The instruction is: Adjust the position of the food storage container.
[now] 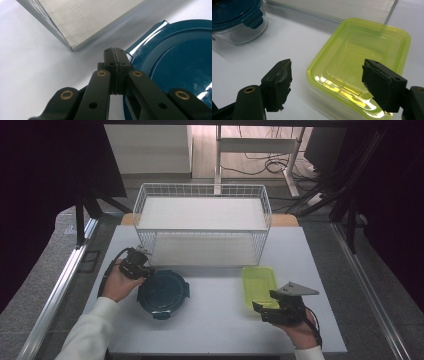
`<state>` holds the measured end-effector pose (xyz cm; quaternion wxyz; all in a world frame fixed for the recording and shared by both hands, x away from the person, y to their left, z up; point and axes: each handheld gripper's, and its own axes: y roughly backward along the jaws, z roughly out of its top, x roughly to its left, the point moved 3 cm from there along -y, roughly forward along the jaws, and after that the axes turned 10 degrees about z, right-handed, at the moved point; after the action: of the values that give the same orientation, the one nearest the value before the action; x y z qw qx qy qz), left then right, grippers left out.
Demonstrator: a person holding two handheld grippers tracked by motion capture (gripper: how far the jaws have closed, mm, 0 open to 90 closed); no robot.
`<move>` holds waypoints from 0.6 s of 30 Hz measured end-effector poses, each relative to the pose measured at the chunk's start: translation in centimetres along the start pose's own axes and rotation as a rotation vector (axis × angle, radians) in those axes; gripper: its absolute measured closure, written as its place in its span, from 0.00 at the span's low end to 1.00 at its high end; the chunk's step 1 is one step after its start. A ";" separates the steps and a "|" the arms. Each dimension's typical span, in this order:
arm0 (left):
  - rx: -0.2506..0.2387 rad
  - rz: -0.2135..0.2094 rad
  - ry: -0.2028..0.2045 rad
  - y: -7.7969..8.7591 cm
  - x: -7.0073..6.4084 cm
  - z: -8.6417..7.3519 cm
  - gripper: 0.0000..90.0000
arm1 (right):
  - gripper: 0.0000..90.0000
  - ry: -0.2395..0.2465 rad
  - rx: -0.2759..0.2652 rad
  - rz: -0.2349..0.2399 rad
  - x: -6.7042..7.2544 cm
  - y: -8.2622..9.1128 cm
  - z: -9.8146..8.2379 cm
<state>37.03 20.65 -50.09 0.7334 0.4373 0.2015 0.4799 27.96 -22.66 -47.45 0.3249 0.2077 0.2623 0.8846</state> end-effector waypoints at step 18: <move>-0.002 -0.008 -0.019 0.4 -2.0 -0.1 1.00 | 0.26 -0.001 0.012 -0.001 0.2 -0.3 -0.1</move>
<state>35.81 18.95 -50.01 0.7377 0.4405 0.1958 0.4727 27.95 -22.38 -47.64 0.3243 0.2098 0.2674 0.8828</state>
